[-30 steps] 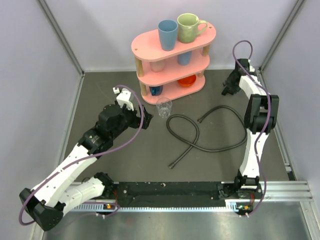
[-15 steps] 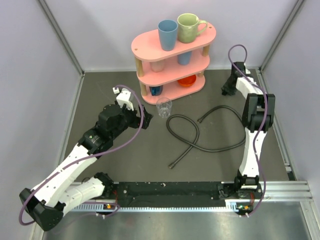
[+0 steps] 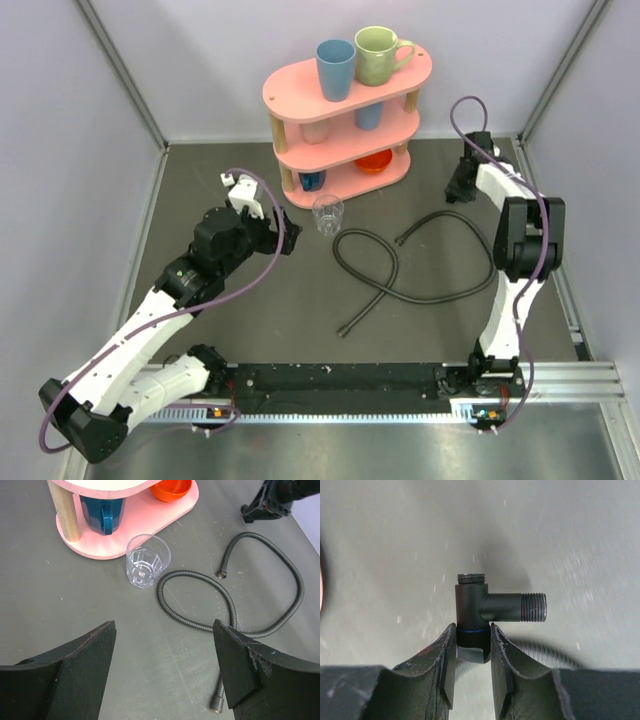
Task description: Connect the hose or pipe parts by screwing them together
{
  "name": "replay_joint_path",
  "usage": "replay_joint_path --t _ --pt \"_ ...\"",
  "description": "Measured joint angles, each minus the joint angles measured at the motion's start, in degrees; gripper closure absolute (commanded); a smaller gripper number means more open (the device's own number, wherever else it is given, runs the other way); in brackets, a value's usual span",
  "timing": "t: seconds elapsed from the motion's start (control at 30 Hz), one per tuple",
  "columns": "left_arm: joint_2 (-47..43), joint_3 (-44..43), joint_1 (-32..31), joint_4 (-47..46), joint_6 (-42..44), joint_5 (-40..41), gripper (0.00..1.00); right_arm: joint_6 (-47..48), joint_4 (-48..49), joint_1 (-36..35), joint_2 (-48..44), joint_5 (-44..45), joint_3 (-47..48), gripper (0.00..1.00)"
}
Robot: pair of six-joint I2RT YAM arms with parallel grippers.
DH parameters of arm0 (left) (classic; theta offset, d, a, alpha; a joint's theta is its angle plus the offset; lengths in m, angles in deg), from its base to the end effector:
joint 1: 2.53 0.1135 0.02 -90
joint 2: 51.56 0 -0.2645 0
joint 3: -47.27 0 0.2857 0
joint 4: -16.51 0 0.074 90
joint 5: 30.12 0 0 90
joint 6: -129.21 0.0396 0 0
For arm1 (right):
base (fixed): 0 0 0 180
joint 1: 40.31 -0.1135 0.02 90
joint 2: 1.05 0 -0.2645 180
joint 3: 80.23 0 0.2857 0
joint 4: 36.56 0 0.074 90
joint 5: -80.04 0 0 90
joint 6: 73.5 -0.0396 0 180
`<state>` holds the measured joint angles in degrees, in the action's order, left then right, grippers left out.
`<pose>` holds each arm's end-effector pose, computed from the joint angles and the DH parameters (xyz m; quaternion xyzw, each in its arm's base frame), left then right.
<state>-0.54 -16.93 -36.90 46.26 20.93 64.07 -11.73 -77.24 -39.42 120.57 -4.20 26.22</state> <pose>0.2002 -0.1334 0.3519 0.0905 0.7963 -0.2387 0.5485 0.4980 -0.0117 0.1701 0.2543 0.9203 0.0226 0.2963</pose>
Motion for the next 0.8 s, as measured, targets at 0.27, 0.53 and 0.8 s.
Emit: replay_joint_path --t 0.27,0.53,0.8 --pt "0.28 0.0 0.42 0.17 -0.68 1.73 0.17 2.27 3.34 -5.7 -25.44 -1.38 -21.79 0.95" --pt "1.64 -2.47 0.9 4.87 -3.1 3.78 0.17 -1.81 9.94 -24.02 -52.17 -4.22 -46.64 0.96" --pt "-4.52 -0.87 11.04 10.12 -8.87 -1.66 0.14 -13.31 16.83 -53.7 -59.21 4.46 -55.06 0.96"
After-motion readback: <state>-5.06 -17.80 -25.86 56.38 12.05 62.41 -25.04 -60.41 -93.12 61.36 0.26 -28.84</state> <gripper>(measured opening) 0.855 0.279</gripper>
